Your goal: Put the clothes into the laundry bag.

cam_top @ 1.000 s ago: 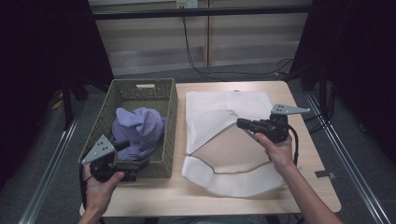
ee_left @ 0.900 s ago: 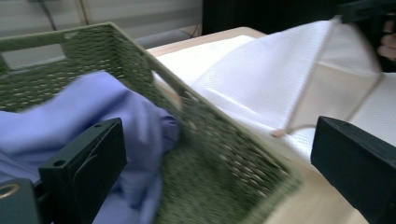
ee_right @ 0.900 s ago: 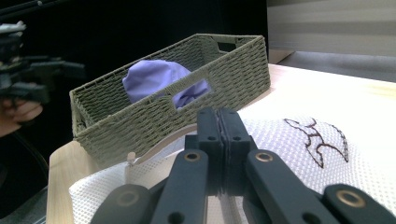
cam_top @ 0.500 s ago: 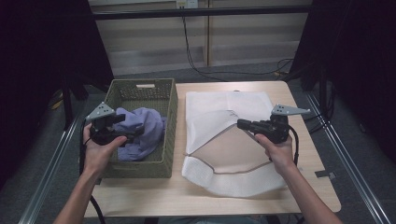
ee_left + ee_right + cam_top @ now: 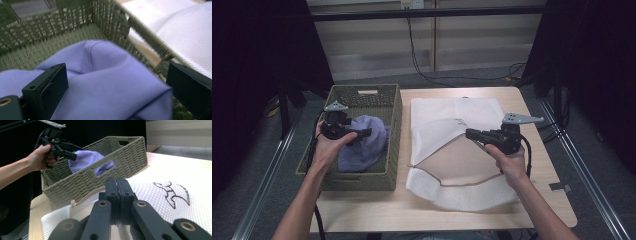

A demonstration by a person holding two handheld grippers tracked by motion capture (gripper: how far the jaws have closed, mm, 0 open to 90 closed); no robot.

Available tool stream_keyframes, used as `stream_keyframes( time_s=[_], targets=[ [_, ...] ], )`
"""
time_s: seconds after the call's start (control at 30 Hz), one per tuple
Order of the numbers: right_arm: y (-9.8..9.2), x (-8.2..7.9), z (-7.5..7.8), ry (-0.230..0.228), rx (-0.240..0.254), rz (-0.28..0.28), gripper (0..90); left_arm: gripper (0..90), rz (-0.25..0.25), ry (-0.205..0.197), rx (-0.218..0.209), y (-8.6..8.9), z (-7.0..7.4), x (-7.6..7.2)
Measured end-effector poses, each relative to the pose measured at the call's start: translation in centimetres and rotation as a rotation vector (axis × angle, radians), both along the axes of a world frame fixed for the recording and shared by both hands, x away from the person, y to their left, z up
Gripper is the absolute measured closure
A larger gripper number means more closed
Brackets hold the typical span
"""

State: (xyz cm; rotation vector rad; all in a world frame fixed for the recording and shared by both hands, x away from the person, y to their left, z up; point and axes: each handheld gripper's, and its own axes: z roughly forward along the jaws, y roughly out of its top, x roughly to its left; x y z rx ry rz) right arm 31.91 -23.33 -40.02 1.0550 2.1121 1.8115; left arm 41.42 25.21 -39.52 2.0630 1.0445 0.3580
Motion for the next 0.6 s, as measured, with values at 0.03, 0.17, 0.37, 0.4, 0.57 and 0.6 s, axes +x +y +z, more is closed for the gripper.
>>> stream_keyframes(
  time_s=[0.03, 0.17, 0.37, 0.4, 0.57, 0.6],
  targets=[
    [0.0, 0.0, 0.0, 0.0, -0.003, 0.003, 88.6, 4.7, -0.005, 0.012, 0.016, 0.0, -0.2, 0.1],
    [-0.1, 0.0, -0.2, 0.004, -0.001, 0.0, 88.7, 4.9, -0.011, 0.107, 0.067, 0.0, -1.7, 0.9],
    [0.1, 0.1, -0.2, 0.008, -0.004, 0.003, 88.7, 4.9, -0.036, 0.189, 0.095, 0.1, -3.2, 1.9],
    [0.1, 0.1, -0.3, 0.009, -0.005, 0.003, 88.6, 5.2, -0.049, 0.206, 0.112, 0.2, -3.2, 2.0],
    [0.1, 0.2, -0.4, 0.013, -0.004, 0.003, 88.7, 6.5, -0.066, 0.252, 0.127, 0.0, -4.0, 2.3],
    [0.1, 0.2, -0.4, 0.013, -0.003, 0.004, 88.7, 6.5, -0.063, 0.26, 0.138, -0.3, -4.2, 2.3]
  ],
)
